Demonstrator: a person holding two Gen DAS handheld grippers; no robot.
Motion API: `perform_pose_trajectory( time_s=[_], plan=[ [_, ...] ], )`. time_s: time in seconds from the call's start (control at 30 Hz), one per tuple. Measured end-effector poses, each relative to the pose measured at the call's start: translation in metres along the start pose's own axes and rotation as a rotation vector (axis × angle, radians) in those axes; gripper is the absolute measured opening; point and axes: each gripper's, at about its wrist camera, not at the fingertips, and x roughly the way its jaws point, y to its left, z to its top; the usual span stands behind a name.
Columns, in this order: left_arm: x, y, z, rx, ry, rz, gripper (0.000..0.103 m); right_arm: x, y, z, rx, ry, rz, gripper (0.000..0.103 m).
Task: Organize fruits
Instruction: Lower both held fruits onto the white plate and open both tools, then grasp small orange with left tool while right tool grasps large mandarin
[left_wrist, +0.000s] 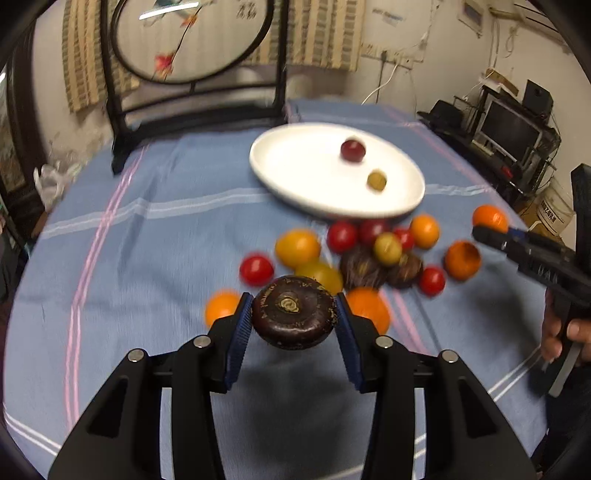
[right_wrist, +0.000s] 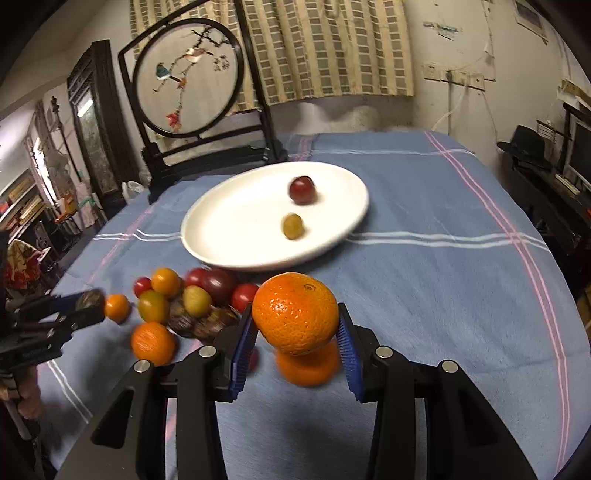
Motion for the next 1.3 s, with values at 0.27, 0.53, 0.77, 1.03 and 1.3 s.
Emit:
perform_pose_trajectory(
  time_s=[0.27,0.53,0.77,1.03,1.3],
  plan=[
    [0.041,-0.011,0.079,-0.036,-0.002,-0.034,0.043,0.031,0.035,0.041,-0.1,0.025,-0.014,0.043],
    [0.105,-0.016,0.107,-0.056,0.067,-0.011,0.043,0.083,0.044,0.056,-0.117,0.098,-0.035,0.043],
    [0.126,-0.01,0.114,-0.063,0.083,-0.016,0.079,0.104,0.052,0.054,-0.161,0.125,-0.083,0.077],
    [0.093,-0.004,0.099,-0.046,0.015,0.041,0.088,0.08,0.052,0.049,-0.153,0.093,-0.071,0.077],
    [0.043,0.022,0.059,-0.076,-0.043,0.127,0.095,0.04,0.037,0.023,-0.132,0.091,-0.11,0.077]
  ],
)
